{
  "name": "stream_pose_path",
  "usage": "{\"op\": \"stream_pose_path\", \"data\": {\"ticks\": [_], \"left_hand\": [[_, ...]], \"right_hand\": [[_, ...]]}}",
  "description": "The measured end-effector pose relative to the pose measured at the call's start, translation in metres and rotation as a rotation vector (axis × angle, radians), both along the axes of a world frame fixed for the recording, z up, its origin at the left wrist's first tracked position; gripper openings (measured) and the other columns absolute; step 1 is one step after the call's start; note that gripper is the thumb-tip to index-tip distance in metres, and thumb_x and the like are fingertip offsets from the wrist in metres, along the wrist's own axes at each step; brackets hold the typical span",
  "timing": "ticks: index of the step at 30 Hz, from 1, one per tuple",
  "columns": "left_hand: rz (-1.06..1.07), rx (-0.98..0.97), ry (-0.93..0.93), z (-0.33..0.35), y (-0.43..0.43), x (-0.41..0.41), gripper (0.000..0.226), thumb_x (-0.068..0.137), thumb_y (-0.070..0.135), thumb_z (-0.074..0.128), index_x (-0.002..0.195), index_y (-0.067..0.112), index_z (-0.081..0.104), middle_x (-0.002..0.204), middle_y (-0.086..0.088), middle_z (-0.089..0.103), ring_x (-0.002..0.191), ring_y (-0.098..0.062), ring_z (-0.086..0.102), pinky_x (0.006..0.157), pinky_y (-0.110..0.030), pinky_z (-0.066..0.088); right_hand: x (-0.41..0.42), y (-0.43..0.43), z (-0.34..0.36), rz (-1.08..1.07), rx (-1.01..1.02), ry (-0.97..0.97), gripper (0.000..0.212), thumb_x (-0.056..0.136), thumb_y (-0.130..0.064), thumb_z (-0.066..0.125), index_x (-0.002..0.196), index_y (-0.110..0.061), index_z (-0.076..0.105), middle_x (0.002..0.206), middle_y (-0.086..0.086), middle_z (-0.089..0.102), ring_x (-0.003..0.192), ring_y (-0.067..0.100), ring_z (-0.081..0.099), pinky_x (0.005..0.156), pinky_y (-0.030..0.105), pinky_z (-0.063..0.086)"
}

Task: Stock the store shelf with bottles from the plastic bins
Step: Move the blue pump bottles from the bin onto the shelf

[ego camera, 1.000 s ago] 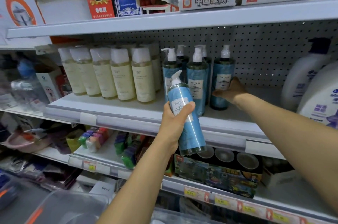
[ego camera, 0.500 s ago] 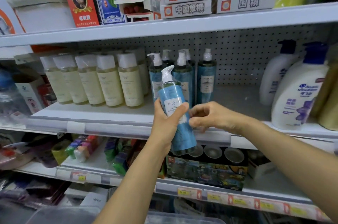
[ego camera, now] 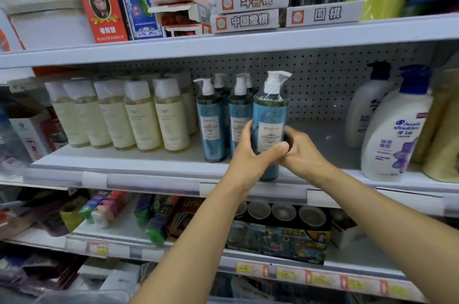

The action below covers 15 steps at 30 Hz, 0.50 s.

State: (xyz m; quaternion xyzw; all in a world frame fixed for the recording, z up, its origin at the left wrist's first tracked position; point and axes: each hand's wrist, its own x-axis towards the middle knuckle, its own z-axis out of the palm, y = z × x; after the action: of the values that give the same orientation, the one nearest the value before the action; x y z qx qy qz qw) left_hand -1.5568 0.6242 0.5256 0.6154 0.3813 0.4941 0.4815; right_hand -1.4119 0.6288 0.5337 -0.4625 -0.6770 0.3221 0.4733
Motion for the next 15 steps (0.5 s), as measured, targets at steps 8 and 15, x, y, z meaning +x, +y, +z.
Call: {"op": "stream_pose_path", "data": {"ticks": [8,15], "left_hand": [[-0.053,-0.161,0.066,-0.022,0.009,0.008,0.143,0.041,0.080,0.082,0.158,0.033,0.015,0.162,0.007,0.027,0.146,-0.011,0.031,0.120,-0.042,0.031],[-0.040,-0.228,0.080,-0.028,0.016,0.008,0.107,0.079,0.048,0.080,0.159,0.026,0.012,0.163,-0.001,0.025,0.148,-0.016,0.028,0.118,-0.035,0.030]], "right_hand": [[0.013,0.030,-0.006,-0.150,-0.098,0.001,0.054,0.067,-0.010,0.088,0.115,-0.013,0.062,0.104,0.003,0.073,0.095,0.014,0.071,0.085,0.032,0.058],[0.009,0.042,-0.012,-0.160,-0.142,-0.001,0.055,0.072,-0.007,0.083,0.119,-0.014,0.055,0.104,0.002,0.071,0.096,0.014,0.069,0.081,0.027,0.057]]}}
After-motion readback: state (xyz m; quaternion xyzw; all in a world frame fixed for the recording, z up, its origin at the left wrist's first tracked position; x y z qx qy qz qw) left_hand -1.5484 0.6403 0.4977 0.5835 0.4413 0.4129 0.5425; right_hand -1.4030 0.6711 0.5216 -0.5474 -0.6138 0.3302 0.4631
